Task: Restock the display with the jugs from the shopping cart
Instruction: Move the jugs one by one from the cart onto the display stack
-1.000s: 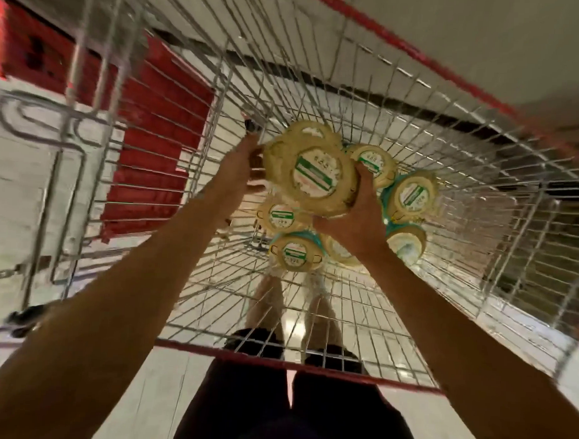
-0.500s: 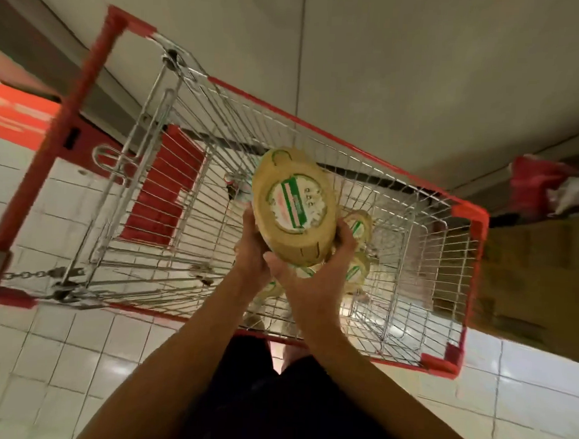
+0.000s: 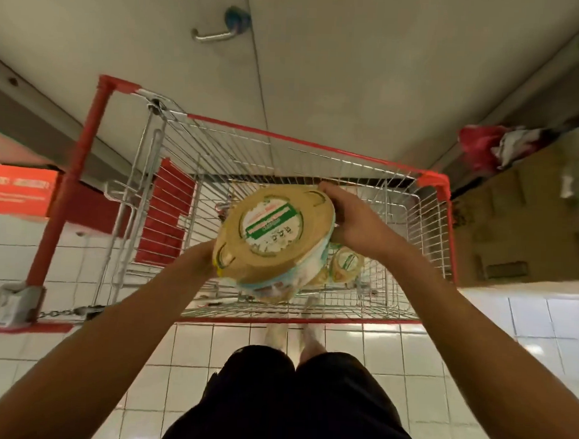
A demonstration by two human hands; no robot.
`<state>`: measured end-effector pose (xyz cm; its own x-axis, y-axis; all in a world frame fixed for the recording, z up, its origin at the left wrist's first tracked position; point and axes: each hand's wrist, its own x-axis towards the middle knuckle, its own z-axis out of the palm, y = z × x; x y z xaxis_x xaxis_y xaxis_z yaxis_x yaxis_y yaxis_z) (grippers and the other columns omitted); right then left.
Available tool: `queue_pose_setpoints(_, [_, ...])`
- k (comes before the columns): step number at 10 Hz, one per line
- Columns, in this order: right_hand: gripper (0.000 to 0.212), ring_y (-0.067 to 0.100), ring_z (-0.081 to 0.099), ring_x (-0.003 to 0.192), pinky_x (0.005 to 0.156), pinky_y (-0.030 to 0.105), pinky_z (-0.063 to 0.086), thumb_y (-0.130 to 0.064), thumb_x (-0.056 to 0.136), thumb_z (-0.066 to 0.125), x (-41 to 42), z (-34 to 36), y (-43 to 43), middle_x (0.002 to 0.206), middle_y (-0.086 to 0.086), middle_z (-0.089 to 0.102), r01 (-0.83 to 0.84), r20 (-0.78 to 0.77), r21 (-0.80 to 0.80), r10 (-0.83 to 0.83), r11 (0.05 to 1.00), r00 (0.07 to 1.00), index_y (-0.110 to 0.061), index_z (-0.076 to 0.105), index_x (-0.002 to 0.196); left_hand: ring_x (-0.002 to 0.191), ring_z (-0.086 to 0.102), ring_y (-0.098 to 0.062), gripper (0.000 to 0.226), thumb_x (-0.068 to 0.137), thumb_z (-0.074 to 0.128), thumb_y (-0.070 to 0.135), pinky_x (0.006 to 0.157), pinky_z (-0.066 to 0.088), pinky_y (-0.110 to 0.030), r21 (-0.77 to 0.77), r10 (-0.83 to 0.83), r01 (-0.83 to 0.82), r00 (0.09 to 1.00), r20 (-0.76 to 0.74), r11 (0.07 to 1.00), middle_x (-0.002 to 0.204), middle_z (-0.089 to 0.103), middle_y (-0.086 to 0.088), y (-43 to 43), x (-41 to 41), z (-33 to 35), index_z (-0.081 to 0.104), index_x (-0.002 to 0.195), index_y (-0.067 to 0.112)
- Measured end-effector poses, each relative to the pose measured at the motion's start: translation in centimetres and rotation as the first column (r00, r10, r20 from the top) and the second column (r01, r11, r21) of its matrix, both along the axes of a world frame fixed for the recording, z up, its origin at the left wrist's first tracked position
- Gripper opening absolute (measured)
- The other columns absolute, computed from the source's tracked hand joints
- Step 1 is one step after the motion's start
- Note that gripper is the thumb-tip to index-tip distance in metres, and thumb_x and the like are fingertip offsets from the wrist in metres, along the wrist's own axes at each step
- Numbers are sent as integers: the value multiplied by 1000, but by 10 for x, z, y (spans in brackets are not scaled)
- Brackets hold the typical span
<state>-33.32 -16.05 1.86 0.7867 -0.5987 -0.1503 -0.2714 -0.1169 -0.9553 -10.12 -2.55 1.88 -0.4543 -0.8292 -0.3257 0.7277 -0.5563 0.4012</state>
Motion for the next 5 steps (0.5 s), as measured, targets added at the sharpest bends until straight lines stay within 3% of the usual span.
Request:
queue_pose_setpoints(1, [38, -7, 71, 85, 79, 14, 53, 16, 89, 69, -24, -4, 32, 86, -25, 76, 120, -12, 31, -119, 992, 993, -19, 73, 102, 108, 74, -14, 91, 87, -25, -9, 106, 40, -10, 70, -64, 59, 996, 69, 996, 101, 71, -40, 9, -27, -4, 62, 92, -34])
queue_pose_setpoints(2, [19, 5, 69, 74, 72, 24, 55, 11, 88, 69, -56, -5, 73, 73, -8, 73, 292, 87, 82, -299, 953, 950, -7, 73, 84, 93, 78, -19, 19, 78, 85, 19, 78, 63, -28, 178, -86, 33, 950, 299, 984, 98, 80, -13, 17, -48, -25, 85, 94, 8])
queue_pose_setpoints(3, [25, 25, 62, 71, 64, 41, 53, -15, 81, 72, -97, -3, 118, 69, 20, 67, 501, 194, 146, -521, 853, 831, 9, 69, 76, 100, 76, -33, 39, 97, 56, 36, 77, 64, -46, 358, -100, 11, 968, 231, 934, 114, 77, -17, 28, -84, -29, 84, 105, 11])
queue_pose_setpoints(4, [19, 18, 66, 69, 61, 34, 56, -22, 79, 71, -148, -2, 157, 72, 2, 74, 664, 216, 115, -671, 739, 710, -3, 74, 76, 102, 75, -36, 55, 64, 95, 36, 81, 64, -52, 327, -168, 95, 965, 203, 940, 118, 75, -20, 31, -134, -24, 82, 109, 8])
queue_pose_setpoints(5, [12, 12, 66, 66, 63, 23, 54, -20, 80, 69, -204, 2, 184, 71, -3, 74, 767, 214, 103, -767, 633, 605, -10, 75, 76, 96, 77, -37, 57, 57, 100, 33, 75, 64, -49, 333, -251, 199, 961, 120, 922, 112, 77, -20, 32, -200, -16, 83, 104, 5])
